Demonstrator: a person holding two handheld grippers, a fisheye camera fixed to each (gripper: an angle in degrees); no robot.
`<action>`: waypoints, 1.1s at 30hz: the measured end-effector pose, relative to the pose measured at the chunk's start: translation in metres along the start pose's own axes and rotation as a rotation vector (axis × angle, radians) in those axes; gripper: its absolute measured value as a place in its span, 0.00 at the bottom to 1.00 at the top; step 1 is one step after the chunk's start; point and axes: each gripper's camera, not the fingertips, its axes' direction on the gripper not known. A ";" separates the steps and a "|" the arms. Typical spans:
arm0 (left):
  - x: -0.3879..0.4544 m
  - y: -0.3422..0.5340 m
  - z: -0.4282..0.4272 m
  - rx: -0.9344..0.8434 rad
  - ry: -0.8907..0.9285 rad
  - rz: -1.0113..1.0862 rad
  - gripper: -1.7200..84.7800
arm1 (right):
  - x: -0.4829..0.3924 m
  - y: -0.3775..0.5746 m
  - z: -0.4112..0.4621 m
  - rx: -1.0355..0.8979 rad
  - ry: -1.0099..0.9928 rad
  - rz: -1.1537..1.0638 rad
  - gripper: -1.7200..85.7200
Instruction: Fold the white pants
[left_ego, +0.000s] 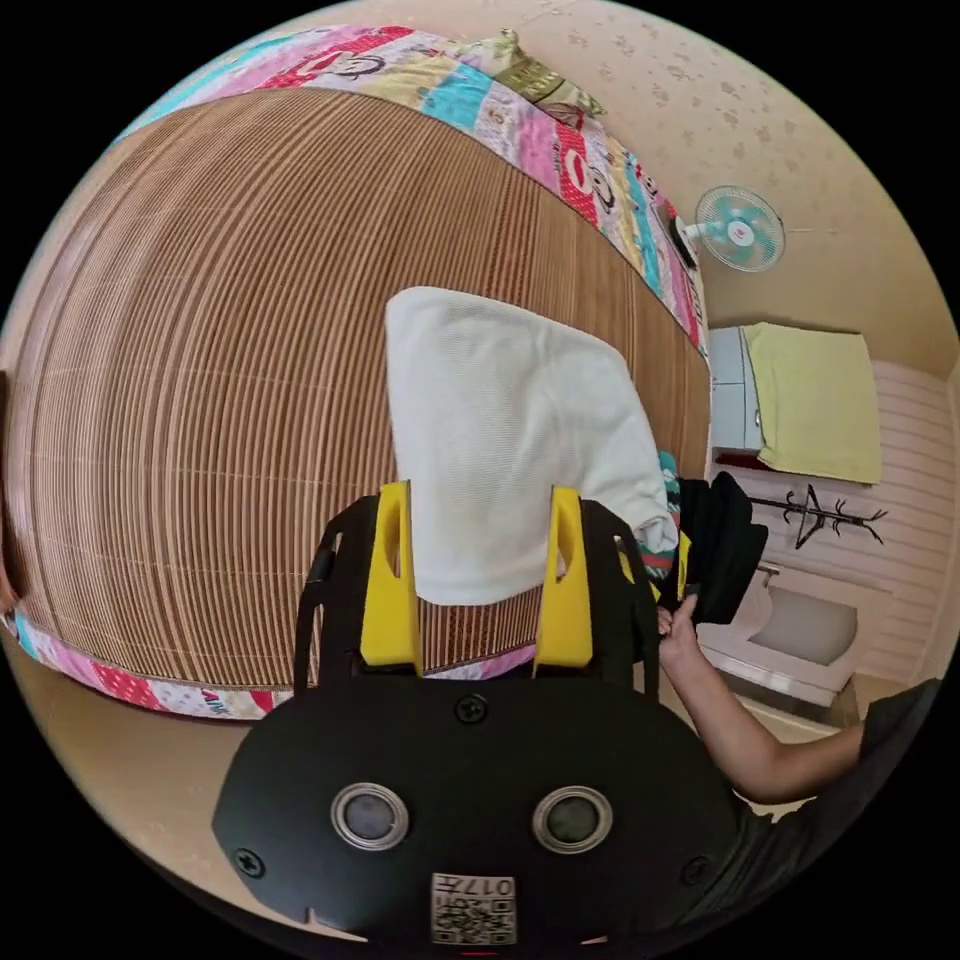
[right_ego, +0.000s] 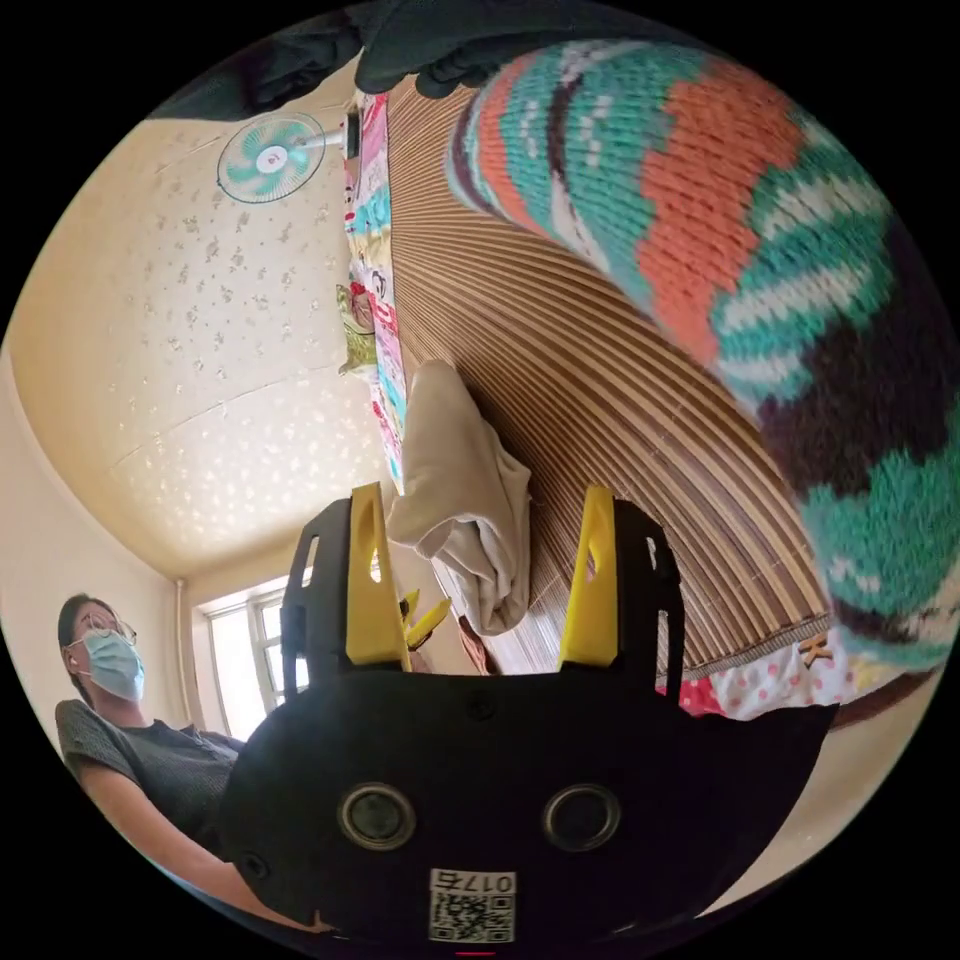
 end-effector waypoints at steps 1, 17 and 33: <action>-0.006 -0.004 0.004 -0.024 0.017 -0.023 0.29 | 0.000 0.015 0.001 0.032 -0.053 0.019 0.32; -0.020 -0.042 0.072 -0.370 0.071 0.065 0.29 | -0.071 -0.065 0.059 -0.773 0.828 -0.324 0.07; -0.064 -0.115 0.018 -0.210 0.384 0.036 0.26 | 0.002 0.059 0.026 -0.421 0.063 0.109 0.30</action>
